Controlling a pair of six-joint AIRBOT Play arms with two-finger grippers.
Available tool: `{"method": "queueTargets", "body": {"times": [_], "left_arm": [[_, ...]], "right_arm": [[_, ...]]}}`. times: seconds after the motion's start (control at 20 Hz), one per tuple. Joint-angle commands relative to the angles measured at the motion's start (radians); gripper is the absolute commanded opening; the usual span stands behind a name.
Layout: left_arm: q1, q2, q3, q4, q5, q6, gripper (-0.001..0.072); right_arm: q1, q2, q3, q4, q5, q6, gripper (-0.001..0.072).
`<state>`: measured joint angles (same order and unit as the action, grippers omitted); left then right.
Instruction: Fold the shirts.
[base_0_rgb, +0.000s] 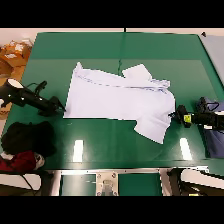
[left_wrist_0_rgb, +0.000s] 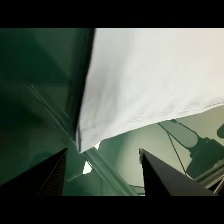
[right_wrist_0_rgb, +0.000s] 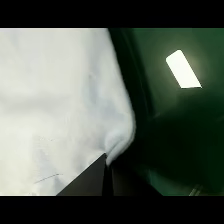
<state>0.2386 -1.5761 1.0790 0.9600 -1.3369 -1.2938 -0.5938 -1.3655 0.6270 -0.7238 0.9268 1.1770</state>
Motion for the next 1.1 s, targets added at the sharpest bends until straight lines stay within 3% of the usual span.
{"method": "queueTargets", "body": {"times": [0.0, 0.35, 0.4, 0.55, 0.75, 1.05], "left_arm": [[-0.014, -0.001, -0.050, 0.002, 0.093, -0.024, 0.0519], [-0.093, -0.040, -0.046, -0.032, 0.091, -0.007, 0.0516], [-0.093, -0.040, -0.043, -0.031, 0.095, -0.007, 0.0453], [-0.093, -0.040, -0.042, -0.031, 0.129, 0.012, 0.0027], [-0.093, -0.034, -0.013, -0.024, 0.170, 0.012, 0.0025], [-0.093, 0.221, 0.257, -0.021, 0.076, 0.020, 0.0025]], "right_arm": [[0.000, -0.001, 0.001, 0.003, 0.009, -0.012, 0.0016], [0.000, -0.001, 0.009, 0.002, 0.009, -0.012, 0.0017], [0.000, -0.001, 0.009, 0.002, 0.009, -0.012, 0.0016], [0.000, -0.001, 0.009, 0.003, 0.009, -0.011, 0.0016], [0.000, 0.000, 0.026, 0.003, 0.030, -0.019, 0.0016], [0.000, 0.166, 0.345, 0.129, 0.304, -0.018, 0.0015]]}}
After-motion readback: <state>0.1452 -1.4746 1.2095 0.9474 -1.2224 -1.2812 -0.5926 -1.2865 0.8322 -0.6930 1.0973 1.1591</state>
